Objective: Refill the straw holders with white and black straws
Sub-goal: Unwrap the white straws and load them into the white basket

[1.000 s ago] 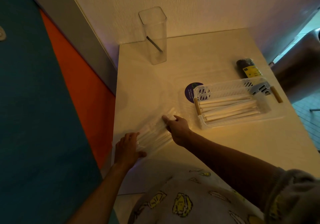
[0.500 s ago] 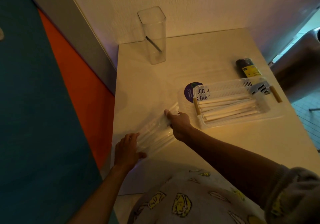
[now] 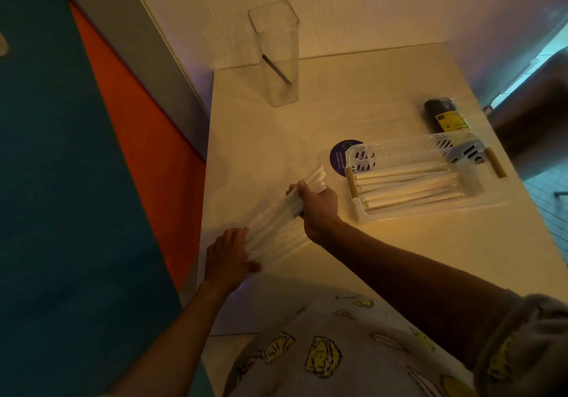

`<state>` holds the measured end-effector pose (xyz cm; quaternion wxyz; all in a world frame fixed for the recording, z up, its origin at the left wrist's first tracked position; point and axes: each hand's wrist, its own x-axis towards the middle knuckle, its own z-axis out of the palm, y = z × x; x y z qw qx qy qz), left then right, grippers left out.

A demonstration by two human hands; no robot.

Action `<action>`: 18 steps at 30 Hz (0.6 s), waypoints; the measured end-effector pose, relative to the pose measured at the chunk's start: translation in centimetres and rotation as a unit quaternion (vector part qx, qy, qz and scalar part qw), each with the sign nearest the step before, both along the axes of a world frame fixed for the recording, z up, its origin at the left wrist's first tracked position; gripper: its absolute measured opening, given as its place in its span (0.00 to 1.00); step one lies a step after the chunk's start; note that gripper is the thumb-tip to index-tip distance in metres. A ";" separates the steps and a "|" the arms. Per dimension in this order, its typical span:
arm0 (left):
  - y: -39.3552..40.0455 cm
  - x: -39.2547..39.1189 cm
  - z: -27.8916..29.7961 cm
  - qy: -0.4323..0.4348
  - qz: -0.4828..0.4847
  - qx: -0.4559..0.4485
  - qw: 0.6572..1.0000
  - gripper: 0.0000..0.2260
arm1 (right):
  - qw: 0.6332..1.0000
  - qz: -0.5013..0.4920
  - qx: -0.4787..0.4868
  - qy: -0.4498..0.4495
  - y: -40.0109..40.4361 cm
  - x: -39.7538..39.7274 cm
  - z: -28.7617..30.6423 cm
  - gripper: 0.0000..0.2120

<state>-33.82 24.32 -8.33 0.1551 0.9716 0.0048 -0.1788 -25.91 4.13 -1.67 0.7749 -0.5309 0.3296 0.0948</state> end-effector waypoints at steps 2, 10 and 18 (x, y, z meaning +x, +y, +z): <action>0.0 0.0 0.0 0.002 0.003 -0.004 1.000 0.41 | 0.999 -0.010 -0.028 -0.021 -0.5 0.5 0.4 0.03; -0.1 0.1 -0.2 0.012 0.002 0.011 1.000 0.46 | 0.996 -0.053 -0.062 -0.044 -2.1 2.2 3.3 0.02; -0.2 -0.4 -0.4 -0.015 -0.035 0.027 0.999 0.50 | 0.985 -0.020 -0.124 -0.119 -3.3 3.7 6.6 0.03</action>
